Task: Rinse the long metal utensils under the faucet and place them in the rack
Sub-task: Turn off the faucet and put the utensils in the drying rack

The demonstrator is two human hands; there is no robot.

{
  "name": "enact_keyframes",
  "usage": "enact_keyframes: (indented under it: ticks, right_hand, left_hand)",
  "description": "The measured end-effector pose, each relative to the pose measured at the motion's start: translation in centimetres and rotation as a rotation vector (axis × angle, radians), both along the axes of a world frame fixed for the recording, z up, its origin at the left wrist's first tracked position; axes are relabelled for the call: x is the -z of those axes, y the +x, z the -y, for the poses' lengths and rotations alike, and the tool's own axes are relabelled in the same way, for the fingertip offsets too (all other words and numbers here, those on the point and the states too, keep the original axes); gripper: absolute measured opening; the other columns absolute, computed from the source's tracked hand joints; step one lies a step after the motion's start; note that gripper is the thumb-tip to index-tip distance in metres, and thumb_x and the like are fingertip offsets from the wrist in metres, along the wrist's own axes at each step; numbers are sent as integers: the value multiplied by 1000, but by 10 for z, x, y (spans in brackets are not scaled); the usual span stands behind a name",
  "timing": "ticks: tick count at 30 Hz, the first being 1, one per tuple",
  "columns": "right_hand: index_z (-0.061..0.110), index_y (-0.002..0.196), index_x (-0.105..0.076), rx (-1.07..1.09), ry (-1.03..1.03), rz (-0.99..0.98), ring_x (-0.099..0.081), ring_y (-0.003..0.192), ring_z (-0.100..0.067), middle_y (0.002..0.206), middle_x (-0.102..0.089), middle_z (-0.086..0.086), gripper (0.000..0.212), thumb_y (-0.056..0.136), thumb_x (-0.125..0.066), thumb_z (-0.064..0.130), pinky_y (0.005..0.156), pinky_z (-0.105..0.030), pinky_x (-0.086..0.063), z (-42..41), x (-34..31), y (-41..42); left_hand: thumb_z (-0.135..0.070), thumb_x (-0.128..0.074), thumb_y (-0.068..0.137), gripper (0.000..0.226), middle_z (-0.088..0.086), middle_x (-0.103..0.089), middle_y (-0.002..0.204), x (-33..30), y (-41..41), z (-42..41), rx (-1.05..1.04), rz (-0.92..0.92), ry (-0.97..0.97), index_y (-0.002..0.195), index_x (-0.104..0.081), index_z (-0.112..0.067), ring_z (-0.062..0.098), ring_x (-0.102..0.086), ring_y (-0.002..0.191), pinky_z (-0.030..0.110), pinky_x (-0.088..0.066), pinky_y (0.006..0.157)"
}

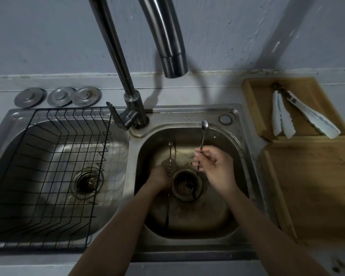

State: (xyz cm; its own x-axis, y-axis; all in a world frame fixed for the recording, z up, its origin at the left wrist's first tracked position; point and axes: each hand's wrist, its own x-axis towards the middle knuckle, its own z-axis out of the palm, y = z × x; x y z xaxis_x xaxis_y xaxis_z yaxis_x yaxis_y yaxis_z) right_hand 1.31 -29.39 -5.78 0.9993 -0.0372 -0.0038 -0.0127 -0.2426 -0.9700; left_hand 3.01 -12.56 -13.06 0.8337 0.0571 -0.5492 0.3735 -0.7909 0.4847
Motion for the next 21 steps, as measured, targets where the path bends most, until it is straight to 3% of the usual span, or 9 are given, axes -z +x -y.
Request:
enact_keyframes:
  ticks: [3,6,10,12,14,16,18,21]
  right_hand:
    - [21,93,-66,-12,-36,36,-70,67,-8,76,-70,5,16,86,-62,8,63,-30,-58,-2,-3,-1]
    - [25,98,-67,-89,-133,123,-69,77,-4,83,-71,11,18,84,-64,14,70,-26,-56,-8,-10,-4]
    - [23,99,-68,-190,-192,259,-67,82,0,86,-68,18,18,83,-66,18,74,-21,-54,-27,-31,-11]
    - [17,97,-69,-225,-230,338,-67,79,0,82,-66,18,16,82,-67,15,69,-17,-54,-37,-43,-14]
    - [14,96,-70,-257,-276,376,-66,80,-2,81,-69,12,15,81,-68,15,68,-17,-54,-54,-56,-18]
    - [14,95,-70,-266,-283,384,-67,76,-5,81,-72,6,15,81,-69,18,70,-21,-54,-72,-68,-20]
    - [13,96,-69,-279,-245,426,-68,70,-6,78,-69,6,16,81,-69,18,68,-26,-57,-97,-85,-21]
    - [7,95,-67,-359,-123,550,-68,63,-11,73,-66,5,15,82,-67,14,58,-31,-59,-136,-115,-18]
  left_hand:
    - [-12,-63,84,2,5,-66,81,-19,-1,-6,-53,128,-217,84,-65,-12,21,-63,82,24,-46,69]
    - [4,-56,85,28,0,-56,68,-41,-4,-18,-78,205,-508,67,-46,-14,21,-55,66,28,-46,61]
    - [12,-52,84,21,1,-56,68,-72,-13,-39,-30,376,-584,71,-46,-2,8,-56,63,16,-46,60]
    - [11,-51,85,14,-1,-58,66,-84,-18,-51,-70,460,-624,74,-52,2,4,-58,60,19,-47,63]
    - [7,-50,87,26,-7,-61,62,-100,-27,-69,-125,537,-666,74,-56,-14,10,-59,61,30,-49,66]
    - [7,-48,90,27,-5,-61,63,-119,-35,-87,-170,598,-699,78,-56,-17,11,-61,61,34,-52,66]
    - [6,-45,92,24,2,-60,68,-147,-44,-107,-201,698,-697,82,-57,-13,9,-61,62,30,-55,64]
    - [3,-43,94,26,-6,-63,64,-187,-53,-139,-294,848,-708,84,-59,-14,3,-61,58,20,-55,58]
